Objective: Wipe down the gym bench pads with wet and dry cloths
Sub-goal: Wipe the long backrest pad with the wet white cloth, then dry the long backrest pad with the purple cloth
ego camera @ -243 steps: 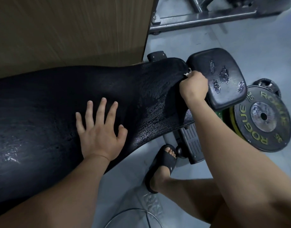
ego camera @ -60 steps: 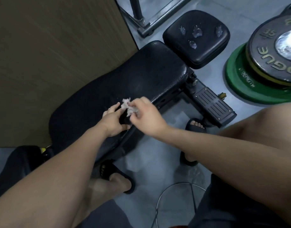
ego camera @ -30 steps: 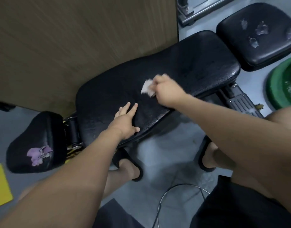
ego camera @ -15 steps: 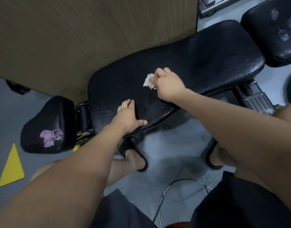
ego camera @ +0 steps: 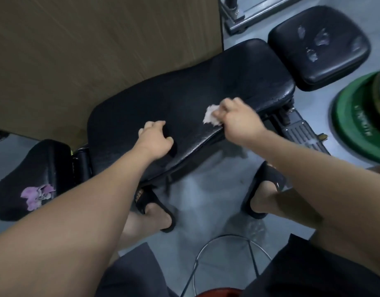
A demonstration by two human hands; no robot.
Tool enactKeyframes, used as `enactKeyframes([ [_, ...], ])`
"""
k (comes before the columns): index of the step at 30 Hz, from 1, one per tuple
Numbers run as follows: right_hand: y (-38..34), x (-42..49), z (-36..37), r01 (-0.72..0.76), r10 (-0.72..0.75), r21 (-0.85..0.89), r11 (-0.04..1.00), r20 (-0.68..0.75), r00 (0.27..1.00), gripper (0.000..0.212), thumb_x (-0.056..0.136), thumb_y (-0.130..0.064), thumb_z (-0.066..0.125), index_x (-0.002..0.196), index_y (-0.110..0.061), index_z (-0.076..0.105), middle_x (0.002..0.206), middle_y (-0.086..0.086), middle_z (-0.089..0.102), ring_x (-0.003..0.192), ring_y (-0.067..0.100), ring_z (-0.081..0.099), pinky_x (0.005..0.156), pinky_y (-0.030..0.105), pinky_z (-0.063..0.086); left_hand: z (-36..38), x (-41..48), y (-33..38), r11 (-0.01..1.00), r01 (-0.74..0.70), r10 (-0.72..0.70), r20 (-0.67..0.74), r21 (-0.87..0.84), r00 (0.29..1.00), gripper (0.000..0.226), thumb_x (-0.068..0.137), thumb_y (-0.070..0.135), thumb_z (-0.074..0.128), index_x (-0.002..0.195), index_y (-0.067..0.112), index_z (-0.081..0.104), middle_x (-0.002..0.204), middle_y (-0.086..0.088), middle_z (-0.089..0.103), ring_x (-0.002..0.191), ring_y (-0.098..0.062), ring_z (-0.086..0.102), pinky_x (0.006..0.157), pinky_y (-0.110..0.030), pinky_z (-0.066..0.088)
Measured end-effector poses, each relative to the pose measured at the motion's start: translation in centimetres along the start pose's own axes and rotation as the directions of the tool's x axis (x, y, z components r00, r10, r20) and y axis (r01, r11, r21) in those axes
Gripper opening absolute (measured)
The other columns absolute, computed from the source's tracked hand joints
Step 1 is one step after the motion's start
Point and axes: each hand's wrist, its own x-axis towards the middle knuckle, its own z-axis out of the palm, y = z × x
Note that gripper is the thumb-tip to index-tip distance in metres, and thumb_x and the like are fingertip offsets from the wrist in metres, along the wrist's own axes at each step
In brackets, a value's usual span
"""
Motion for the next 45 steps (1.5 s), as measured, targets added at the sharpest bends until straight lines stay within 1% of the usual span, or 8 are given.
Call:
enactKeyframes([
  [7,12.8,-3.1,-5.4,-0.407,0.42,0.107,0.907,-0.172,0.891,0.038,0.083,0.007,0.05,0.113,-0.007,0.069,0.108,0.017,0.05,0.099,0.039,0.047,0.081,0.045,0.05,2.1,1.4,8.6,0.974,-0.225,0.225,0.022,-0.011,0.974,0.061,0.098,0.031,0.056,0.154,0.036,0.035,0.161,0.005,0.022,0.146,-0.025,0.018,0.116,-0.032,0.026],
  [14,17.9,-4.5,-7.9,-0.465,0.503,0.191,0.864,-0.298,0.811,0.042,0.088,0.006,0.045,0.121,-0.005,0.069,0.11,0.02,0.049,0.105,0.041,0.046,0.09,0.043,0.045,5.6,2.7,14.0,0.961,-0.226,0.193,0.196,0.16,0.961,0.075,0.097,0.038,0.061,0.149,0.065,0.012,0.164,0.018,-0.011,0.153,-0.035,-0.01,0.117,-0.067,0.018],
  [18,19.7,-3.3,-7.8,-0.51,0.552,0.213,0.834,-0.349,0.757,0.032,0.089,0.002,0.045,0.108,-0.005,0.07,0.108,0.016,0.051,0.103,0.038,0.047,0.088,0.044,0.046,5.8,3.2,14.2,0.964,-0.206,0.176,0.18,0.166,0.968,0.081,0.094,0.032,0.065,0.147,0.066,0.015,0.163,0.019,-0.008,0.152,-0.035,-0.006,0.116,-0.066,0.026],
  [24,19.2,-2.6,-5.5,-0.505,0.515,0.106,0.857,-0.227,0.827,0.032,0.086,-0.01,0.048,0.111,-0.003,0.066,0.121,0.014,0.055,0.113,0.039,0.05,0.093,0.043,0.047,5.6,3.7,13.7,0.96,-0.217,0.182,0.196,0.177,0.964,0.083,0.089,0.039,0.068,0.145,0.067,0.015,0.163,0.018,-0.006,0.15,-0.035,-0.003,0.117,-0.061,0.027],
  [28,18.6,-2.2,-6.1,-0.571,0.57,0.014,0.821,-0.099,0.816,0.052,0.089,-0.027,0.048,0.139,-0.015,0.052,0.146,0.009,0.043,0.14,0.033,0.037,0.119,0.05,0.024,5.2,3.6,13.7,0.963,-0.222,0.186,0.222,0.154,0.957,0.081,0.086,0.044,0.066,0.146,0.067,0.016,0.164,0.019,-0.005,0.152,-0.036,-0.007,0.119,-0.058,0.023],
  [32,17.5,-0.8,-7.2,-0.639,0.641,-0.064,0.766,0.013,0.767,0.062,0.086,-0.037,0.05,0.143,-0.015,0.049,0.156,0.01,0.036,0.148,0.035,0.022,0.124,0.055,0.012,4.5,2.8,12.8,0.962,-0.256,0.23,0.227,0.094,0.947,0.073,0.09,0.037,0.06,0.151,0.057,0.025,0.167,0.015,-0.001,0.155,-0.033,-0.008,0.124,-0.045,0.015],
  [39,7.9,1.0,-9.3,-0.555,0.556,-0.022,0.831,0.026,0.831,0.041,0.089,-0.026,0.05,0.122,-0.006,0.064,0.127,0.019,0.054,0.121,0.043,0.048,0.101,0.049,0.045,2.4,0.3,7.5,0.981,-0.194,0.189,0.132,0.029,0.973,0.062,0.095,0.035,0.055,0.153,0.036,0.033,0.159,0.006,0.02,0.144,-0.027,0.021,0.117,-0.039,0.031],
  [45,-6.7,3.5,-6.0,-0.213,0.187,0.162,0.963,0.163,0.969,0.039,0.092,-0.024,0.051,0.126,-0.009,0.064,0.123,0.014,0.056,0.117,0.037,0.052,0.099,0.043,0.05,-0.8,-3.5,-2.2,0.993,-0.069,0.069,-0.006,-0.091,0.998,0.062,0.097,0.033,0.053,0.155,0.032,0.032,0.155,0.004,0.024,0.142,-0.026,0.023,0.111,-0.039,0.035],
])
